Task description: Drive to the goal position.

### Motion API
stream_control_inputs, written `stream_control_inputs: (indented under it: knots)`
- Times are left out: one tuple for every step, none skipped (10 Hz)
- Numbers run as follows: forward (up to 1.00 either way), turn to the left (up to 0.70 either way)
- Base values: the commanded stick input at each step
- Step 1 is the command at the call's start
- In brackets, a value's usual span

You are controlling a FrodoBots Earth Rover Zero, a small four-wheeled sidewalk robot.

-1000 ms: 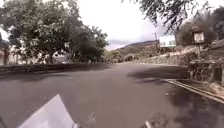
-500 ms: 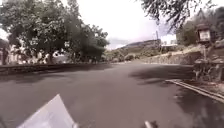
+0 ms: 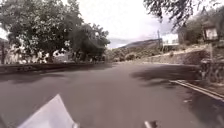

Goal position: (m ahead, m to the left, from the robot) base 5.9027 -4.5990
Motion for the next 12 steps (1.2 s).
stream_control_inputs:
  knots:
    - [0.5, 0.0]
    - [0.5, 0.0]
    - [0.5, 0.0]
    - [0.5, 0.0]
    - [0.5, 0.0]
    - [0.5, -0.5]
    - [0.5, -0.5]
    - [0.5, -0.5]
    - [0.5, -0.5]
    - [0.5, -0.5]
    - [0.5, -0.43]
    - [0.5, -0.26]
